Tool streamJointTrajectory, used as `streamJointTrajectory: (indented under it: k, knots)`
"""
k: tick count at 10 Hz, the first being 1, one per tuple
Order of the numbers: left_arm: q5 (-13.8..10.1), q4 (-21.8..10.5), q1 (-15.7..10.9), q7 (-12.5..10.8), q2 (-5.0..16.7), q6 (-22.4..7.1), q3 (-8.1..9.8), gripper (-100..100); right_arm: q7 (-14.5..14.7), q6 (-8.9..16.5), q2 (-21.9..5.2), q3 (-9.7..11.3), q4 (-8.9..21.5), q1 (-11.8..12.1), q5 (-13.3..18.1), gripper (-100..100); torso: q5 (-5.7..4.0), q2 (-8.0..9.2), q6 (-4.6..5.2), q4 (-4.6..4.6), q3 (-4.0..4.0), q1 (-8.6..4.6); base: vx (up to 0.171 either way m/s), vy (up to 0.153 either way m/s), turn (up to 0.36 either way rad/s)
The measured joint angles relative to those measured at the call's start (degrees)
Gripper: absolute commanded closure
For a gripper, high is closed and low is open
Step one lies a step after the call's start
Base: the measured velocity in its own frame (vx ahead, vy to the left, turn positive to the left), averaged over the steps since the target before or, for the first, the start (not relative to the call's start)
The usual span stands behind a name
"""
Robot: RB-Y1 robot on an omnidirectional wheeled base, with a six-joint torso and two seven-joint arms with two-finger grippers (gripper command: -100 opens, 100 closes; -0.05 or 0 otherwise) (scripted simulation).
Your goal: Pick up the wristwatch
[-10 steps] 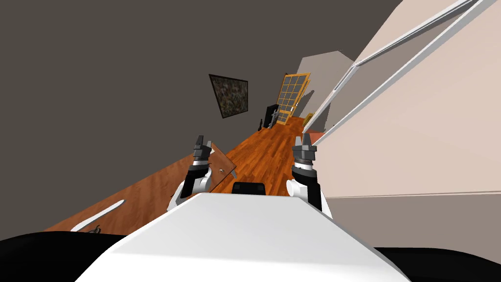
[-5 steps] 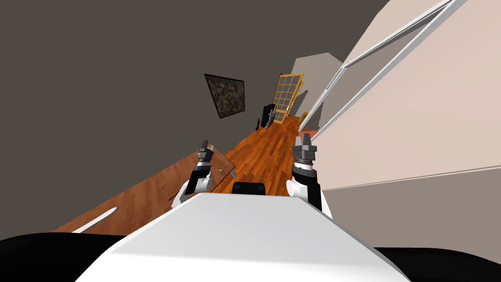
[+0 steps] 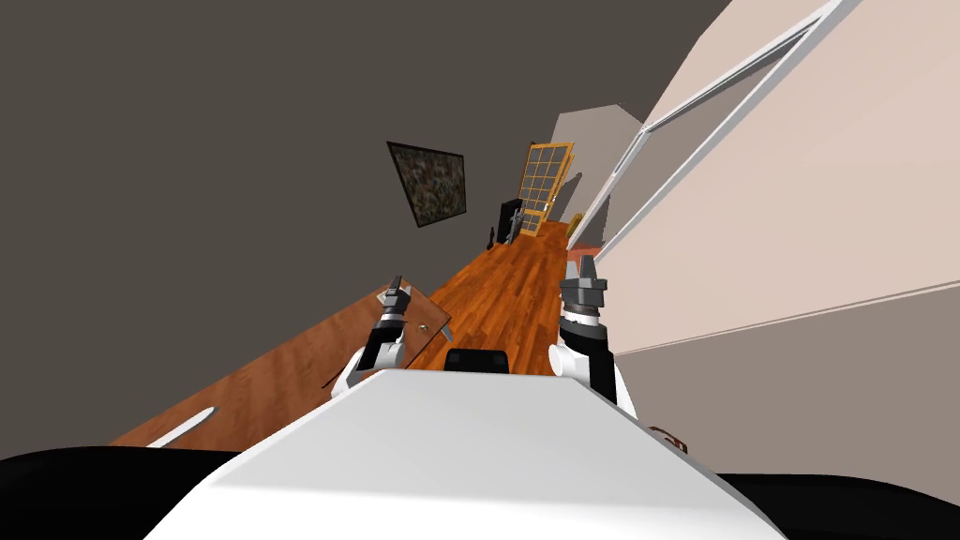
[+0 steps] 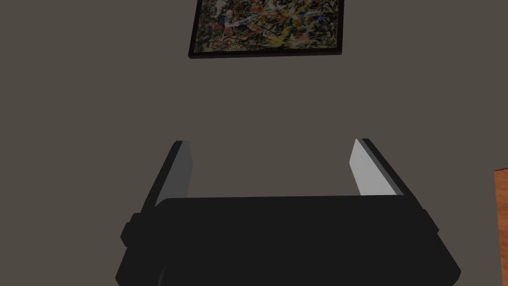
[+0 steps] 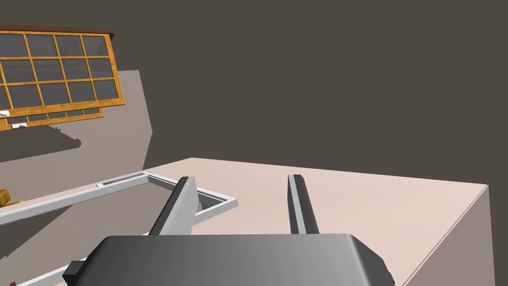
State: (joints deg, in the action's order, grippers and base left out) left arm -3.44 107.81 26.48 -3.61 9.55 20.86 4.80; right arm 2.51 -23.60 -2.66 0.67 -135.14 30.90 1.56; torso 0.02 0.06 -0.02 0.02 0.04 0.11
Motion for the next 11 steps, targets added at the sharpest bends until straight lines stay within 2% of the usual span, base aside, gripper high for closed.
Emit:
streamJointTrajectory:
  k: [4,5,7,11]
  knots:
    - [-0.8,-6.5,-1.6,-1.2,1.3,-0.9,0.54,-100,0.0,0.0,0.0,0.0,0.0,0.0,0.0,0,0.00,-0.04,-0.01,-0.01,-0.02,0.02,-0.012,0.023,-0.089]
    - [-0.7,-8.9,-2.4,-1.2,1.0,-0.8,0.47,-100,0.0,0.0,0.0,0.0,0.0,0.0,0.0,0,0.00,-0.03,0.02,-0.01,-0.02,0.01,-0.021,0.039,-0.211]
    - [-1.0,-12.2,-2.7,-1.6,1.0,-1.5,0.46,-100,0.0,0.0,0.0,0.0,0.0,0.0,0.0,0,0.01,-0.02,-0.02,-0.01,-0.01,0.06,-0.016,0.032,-0.086]
    - [-2.1,-19.0,-3.8,-3.5,2.4,-2.4,1.17,-100,0.0,0.0,0.0,0.0,0.0,0.0,0.0,0,0.00,-0.05,-0.01,-0.01,-0.03,0.01,-0.011,0.023,-0.097]
